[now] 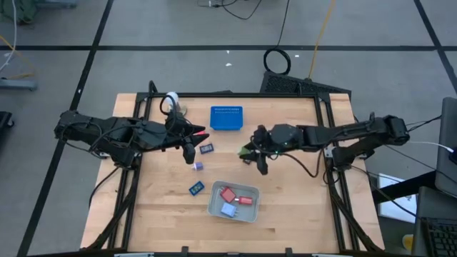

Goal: Pick & Place Office items
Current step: Put the green charger adapter into the gray bin

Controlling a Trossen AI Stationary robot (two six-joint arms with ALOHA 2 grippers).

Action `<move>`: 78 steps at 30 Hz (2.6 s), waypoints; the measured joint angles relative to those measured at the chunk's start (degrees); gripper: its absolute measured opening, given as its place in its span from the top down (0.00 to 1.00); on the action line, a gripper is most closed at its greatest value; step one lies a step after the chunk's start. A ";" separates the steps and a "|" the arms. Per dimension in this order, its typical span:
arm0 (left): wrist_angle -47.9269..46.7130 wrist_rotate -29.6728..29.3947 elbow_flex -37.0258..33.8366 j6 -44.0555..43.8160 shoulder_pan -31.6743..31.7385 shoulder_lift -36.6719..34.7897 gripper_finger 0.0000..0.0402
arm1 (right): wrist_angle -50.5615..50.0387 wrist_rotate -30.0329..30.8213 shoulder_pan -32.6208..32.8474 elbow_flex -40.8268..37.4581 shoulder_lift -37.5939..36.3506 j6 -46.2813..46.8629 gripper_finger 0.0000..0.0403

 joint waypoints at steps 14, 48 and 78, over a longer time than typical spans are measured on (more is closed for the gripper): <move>0.09 0.00 0.00 -0.76 0.00 0.00 0.64 | 8.67 0.03 8.37 0.00 6.47 2.12 0.69; 0.00 -0.02 0.00 1.01 0.00 0.00 0.64 | 29.35 0.41 10.35 -0.07 29.70 0.63 0.69; -0.17 -1.11 0.02 2.83 1.03 -0.02 0.64 | 16.66 -4.27 12.47 6.84 31.93 4.84 0.68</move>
